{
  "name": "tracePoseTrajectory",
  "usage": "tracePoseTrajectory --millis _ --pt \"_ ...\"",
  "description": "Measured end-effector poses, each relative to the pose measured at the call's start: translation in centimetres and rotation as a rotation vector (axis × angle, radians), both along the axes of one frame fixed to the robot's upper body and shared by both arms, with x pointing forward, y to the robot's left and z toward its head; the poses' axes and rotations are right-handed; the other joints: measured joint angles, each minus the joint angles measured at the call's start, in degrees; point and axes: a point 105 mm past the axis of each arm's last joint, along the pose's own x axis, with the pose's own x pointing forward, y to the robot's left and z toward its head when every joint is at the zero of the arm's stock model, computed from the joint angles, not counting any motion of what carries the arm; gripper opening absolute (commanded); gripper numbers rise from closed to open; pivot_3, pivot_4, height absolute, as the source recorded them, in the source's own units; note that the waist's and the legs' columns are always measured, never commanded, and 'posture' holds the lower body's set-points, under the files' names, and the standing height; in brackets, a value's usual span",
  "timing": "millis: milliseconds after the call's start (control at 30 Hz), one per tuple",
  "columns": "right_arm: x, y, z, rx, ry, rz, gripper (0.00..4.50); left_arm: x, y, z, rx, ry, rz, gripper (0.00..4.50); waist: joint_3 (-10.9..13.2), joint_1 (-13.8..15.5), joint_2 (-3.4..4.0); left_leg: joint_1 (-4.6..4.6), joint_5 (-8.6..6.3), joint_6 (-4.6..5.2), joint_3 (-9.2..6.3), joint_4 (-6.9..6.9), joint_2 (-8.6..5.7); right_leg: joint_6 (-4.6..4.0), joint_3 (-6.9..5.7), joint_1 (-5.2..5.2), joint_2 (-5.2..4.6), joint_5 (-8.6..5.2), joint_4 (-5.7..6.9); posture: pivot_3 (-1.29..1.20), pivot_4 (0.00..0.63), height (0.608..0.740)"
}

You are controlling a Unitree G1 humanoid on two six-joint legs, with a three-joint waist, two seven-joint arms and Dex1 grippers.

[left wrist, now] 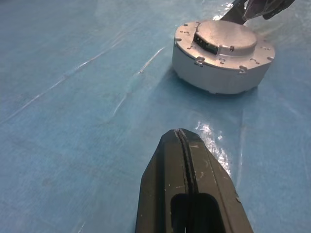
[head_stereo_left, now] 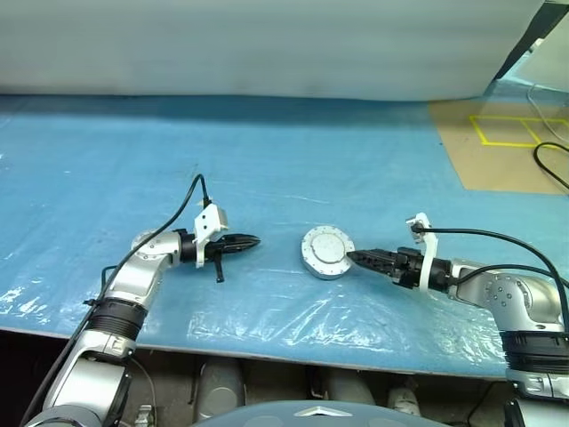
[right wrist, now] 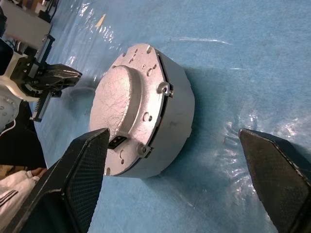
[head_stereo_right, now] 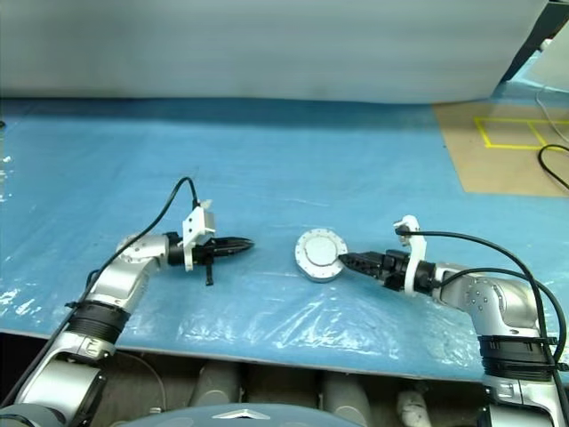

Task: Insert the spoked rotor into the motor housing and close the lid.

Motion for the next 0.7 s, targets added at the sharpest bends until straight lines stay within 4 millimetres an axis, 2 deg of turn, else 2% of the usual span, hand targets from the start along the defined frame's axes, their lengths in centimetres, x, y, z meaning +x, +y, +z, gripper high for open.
tracePoseTrajectory --millis 233,367,533,700 --pt "0.2 0.4 0.1 0.004 -0.004 0.004 4.48 -1.0 -5.3 1.8 -0.079 -0.054 -0.157 0.00 0.0 -0.2 0.00 -0.09 0.00 0.00 0.03 0.00 0.08 -0.02 -0.05 0.02 0.05 0.00 0.02 0.00 0.150 0.740" --pt "0.2 0.4 0.0 0.001 -0.004 0.003 4.48 -1.0 -6.0 1.7 -0.056 -0.068 -0.190 0.00 0.0 -0.2 0.00 -0.08 0.00 0.00 0.03 0.00 0.07 -0.03 -0.05 0.04 0.07 -0.01 0.03 0.00 0.150 0.740" --pt "0.3 0.5 0.0 -0.002 -0.007 -0.003 4.48 -1.1 -6.7 -0.3 0.012 -0.041 -0.222 0.00 0.0 -0.1 0.00 -0.06 0.00 0.00 0.03 0.04 0.06 -0.02 -0.04 0.06 0.03 -0.01 0.04 0.00 0.150 0.740" --pt "0.4 0.7 0.0 0.000 -0.010 -0.014 4.48 -0.4 -7.9 -0.3 -0.010 -0.067 -0.209 0.00 0.0 0.0 0.00 -0.04 0.00 0.00 0.01 0.10 0.06 -0.02 -0.06 0.15 0.01 -0.01 0.06 0.00 0.150 0.740"
